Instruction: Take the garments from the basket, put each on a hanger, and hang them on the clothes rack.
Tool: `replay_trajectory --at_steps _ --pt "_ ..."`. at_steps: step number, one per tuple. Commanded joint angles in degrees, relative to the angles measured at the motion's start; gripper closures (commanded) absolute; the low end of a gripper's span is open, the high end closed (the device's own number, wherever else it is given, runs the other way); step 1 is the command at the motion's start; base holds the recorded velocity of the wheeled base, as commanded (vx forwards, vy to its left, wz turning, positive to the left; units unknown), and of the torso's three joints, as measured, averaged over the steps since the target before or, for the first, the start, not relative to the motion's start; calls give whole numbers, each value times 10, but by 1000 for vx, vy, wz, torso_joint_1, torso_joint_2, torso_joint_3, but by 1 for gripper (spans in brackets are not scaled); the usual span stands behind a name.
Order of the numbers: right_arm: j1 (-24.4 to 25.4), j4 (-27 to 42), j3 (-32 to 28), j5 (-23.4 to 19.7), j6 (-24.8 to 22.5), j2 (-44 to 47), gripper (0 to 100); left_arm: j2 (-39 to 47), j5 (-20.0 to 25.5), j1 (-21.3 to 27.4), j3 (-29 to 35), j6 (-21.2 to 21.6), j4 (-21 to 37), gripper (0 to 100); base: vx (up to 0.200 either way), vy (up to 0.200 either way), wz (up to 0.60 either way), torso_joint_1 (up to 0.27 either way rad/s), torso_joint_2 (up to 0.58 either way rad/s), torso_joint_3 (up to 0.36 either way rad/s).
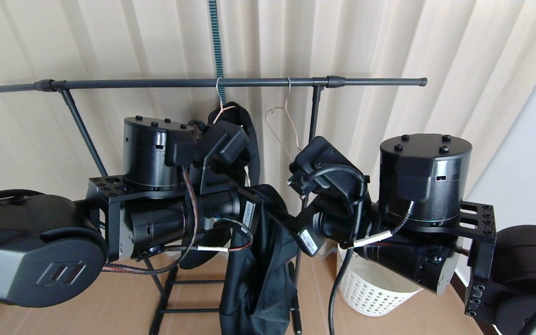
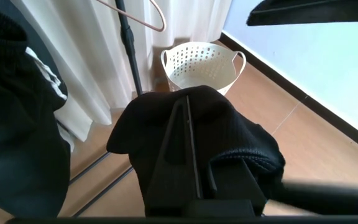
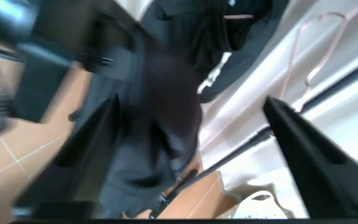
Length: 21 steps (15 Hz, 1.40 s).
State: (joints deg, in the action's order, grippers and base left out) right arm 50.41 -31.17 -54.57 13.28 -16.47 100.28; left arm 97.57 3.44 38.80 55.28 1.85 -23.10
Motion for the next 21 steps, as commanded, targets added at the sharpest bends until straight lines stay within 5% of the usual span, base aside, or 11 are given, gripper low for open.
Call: replay_trajectory --at_steps 1,17,18,21 --pt "-6 0 0 0 0 -1 100 2 0 0 1 0 0 100 0 0 0 0 0 0" --pt "-12 -1 -33 23 0 -14 100 21 -1 7 -1 10 11 100 0 0 0 0 0 0" --pt "-12 -1 -33 24 0 -14 100 22 -2 7 -1 10 11 0 0 0 0 0 0 0" --pt "-11 -1 -36 34 0 -15 100 21 -1 8 -5 10 11 0 0 0 0 0 0 0"
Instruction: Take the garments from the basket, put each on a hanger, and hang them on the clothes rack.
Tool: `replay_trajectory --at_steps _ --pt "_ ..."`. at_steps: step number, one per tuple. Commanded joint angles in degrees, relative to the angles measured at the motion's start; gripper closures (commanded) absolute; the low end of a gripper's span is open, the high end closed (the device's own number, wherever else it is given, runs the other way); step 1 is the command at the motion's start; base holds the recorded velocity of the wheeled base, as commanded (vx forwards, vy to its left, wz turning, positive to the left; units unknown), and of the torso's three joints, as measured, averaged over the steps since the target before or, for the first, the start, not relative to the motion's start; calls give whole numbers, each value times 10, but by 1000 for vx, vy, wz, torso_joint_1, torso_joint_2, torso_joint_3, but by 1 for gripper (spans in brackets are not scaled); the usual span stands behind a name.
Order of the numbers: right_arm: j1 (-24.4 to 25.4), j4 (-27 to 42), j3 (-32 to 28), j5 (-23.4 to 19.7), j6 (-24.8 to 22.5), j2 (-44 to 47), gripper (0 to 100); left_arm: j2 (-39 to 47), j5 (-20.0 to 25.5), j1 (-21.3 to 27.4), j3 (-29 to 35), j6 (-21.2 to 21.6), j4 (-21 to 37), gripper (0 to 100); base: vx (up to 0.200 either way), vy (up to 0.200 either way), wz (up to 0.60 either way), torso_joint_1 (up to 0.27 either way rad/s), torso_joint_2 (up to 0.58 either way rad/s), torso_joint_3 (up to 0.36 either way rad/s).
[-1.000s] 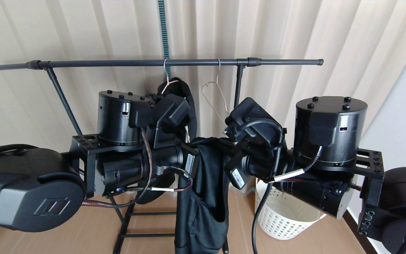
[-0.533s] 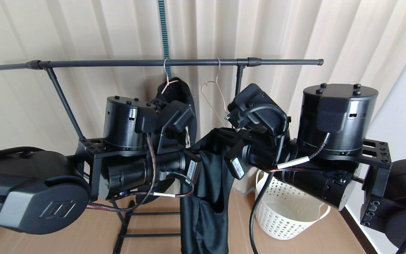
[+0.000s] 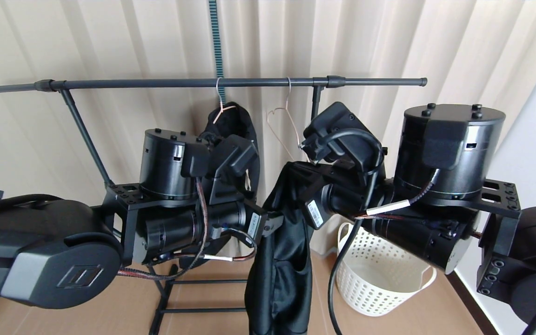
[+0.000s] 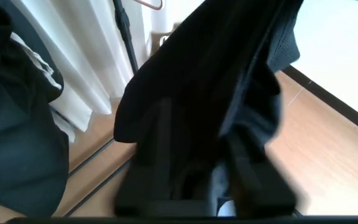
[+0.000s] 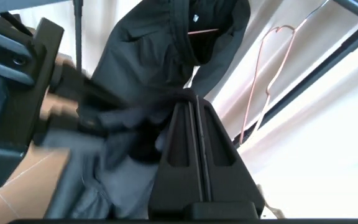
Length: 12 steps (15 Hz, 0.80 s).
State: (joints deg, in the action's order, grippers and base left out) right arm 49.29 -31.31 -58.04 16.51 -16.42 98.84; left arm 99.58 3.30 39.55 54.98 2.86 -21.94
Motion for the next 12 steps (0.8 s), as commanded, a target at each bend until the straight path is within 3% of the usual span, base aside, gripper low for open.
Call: replay_trajectory --at_steps 1,5,9,12 --pt "0 -1 -7 11 0 -1 100 1 1 2 -10 -1 -1 0 0 0 0 0 0 0" --pt "1 -50 -8 57 -1 7 100 -2 2 0 -57 -1 -4 0 0 0 0 0 0 0" --pt "1 -52 -18 62 -2 9 100 -7 -1 0 -89 36 -5 0 0 0 0 0 0 0" --pt "1 -53 -23 92 -1 14 100 -14 1 4 -87 -5 -17 0 0 0 0 0 0 0"
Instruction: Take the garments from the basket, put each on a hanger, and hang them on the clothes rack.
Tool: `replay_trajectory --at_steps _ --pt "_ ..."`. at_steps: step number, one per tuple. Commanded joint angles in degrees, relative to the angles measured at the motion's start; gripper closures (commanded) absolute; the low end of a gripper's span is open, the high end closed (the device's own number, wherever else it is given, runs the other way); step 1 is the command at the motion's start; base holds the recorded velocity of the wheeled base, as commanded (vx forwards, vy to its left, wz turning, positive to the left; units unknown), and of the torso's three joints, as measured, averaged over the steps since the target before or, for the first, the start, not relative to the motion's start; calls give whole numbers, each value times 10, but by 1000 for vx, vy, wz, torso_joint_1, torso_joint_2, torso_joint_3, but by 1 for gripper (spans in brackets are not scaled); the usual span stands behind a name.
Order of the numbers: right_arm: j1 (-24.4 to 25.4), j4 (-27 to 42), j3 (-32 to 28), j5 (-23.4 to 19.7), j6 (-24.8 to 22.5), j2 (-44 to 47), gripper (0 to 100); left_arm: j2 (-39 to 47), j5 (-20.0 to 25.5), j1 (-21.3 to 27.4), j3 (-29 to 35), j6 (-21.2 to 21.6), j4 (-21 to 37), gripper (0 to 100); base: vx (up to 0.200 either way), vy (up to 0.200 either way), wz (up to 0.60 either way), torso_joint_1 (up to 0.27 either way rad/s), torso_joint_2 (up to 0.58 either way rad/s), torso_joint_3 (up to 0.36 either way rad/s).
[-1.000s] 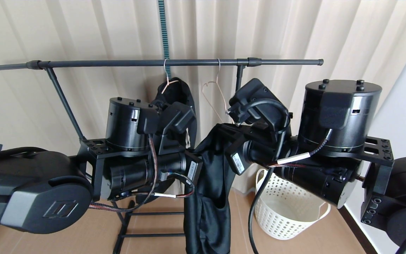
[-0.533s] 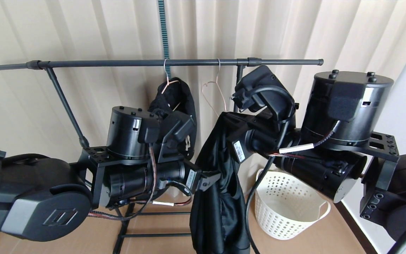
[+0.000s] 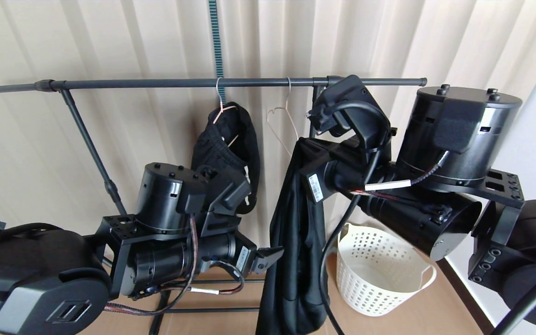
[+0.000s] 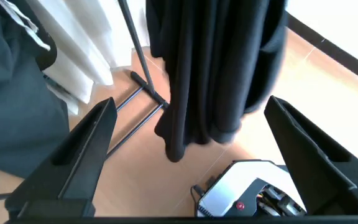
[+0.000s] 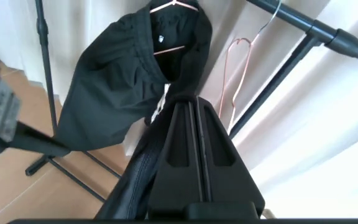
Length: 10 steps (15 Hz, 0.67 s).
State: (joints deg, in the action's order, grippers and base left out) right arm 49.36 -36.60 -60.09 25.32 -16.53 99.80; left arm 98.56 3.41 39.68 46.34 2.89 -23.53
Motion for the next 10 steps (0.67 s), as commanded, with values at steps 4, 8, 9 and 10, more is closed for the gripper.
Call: replay_trajectory --at_steps 4,8,9,10 --pt "1 -4 -34 83 0 29 100 52 -90 39 57 -132 -6 0 0 0 0 0 0 0" --pt "1 -35 -40 112 0 43 100 125 -133 62 128 -149 -4 0 0 0 0 0 0 0" --pt "1 -35 -35 112 0 40 100 144 -144 62 149 -156 -3 0 0 0 0 0 0 0" --pt "1 -36 -31 112 0 37 100 163 -156 62 172 -166 -3 0 0 0 0 0 0 0"
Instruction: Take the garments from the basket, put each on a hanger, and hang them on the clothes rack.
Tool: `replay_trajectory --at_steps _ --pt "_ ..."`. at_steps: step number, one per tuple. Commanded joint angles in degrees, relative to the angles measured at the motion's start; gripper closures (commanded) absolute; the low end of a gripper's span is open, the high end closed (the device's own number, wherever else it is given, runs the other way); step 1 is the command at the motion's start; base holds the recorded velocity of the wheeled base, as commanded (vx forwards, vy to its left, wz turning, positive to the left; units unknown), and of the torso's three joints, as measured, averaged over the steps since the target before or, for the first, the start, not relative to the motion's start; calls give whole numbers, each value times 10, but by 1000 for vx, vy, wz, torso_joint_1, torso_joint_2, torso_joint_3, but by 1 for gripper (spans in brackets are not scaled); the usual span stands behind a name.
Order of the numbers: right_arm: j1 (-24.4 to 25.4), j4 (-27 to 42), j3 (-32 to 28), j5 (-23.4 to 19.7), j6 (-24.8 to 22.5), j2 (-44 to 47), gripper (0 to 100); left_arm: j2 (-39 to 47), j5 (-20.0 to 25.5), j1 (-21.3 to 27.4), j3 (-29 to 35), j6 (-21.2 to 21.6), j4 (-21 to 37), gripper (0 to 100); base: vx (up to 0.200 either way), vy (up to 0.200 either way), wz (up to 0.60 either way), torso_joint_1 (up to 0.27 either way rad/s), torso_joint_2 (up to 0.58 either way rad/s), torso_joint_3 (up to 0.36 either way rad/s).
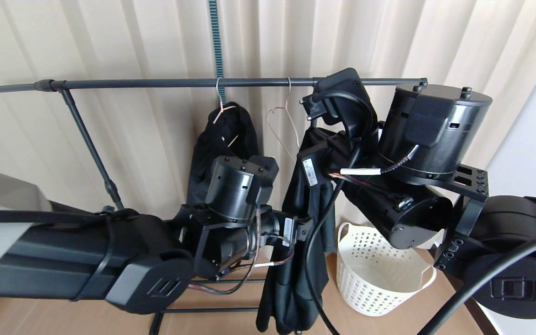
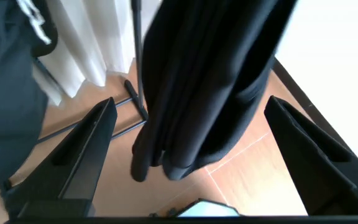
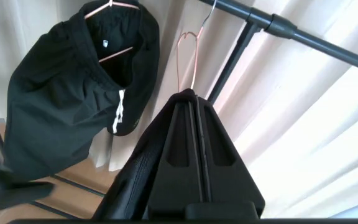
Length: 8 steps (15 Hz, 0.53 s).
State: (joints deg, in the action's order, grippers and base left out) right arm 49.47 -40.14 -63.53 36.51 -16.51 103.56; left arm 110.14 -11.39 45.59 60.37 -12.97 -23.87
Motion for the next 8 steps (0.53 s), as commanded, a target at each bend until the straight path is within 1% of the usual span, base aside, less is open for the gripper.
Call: replay_trajectory --at_steps 1,2,3,6,7,8 --pt "0 0 4 0 0 -2 100 54 -13 3 41 -10 1 0 0 0 0 0 0 0" --pt "0 0 11 0 0 -13 100 75 -33 -4 62 -12 6 0 0 0 0 0 0 0" --pt "0 0 12 0 0 -16 100 75 -35 -9 60 -12 6 0 0 0 0 0 0 0" --pt "0 0 15 -1 0 -24 100 60 -35 -14 38 -12 5 0 0 0 0 0 0 0" --pt "-1 0 15 -2 0 -22 100 34 -29 -14 16 -11 2 0 0 0 0 0 0 0" --pt "-2 0 14 -2 0 -20 100 19 -27 -13 7 -10 2 0 0 0 0 0 0 0"
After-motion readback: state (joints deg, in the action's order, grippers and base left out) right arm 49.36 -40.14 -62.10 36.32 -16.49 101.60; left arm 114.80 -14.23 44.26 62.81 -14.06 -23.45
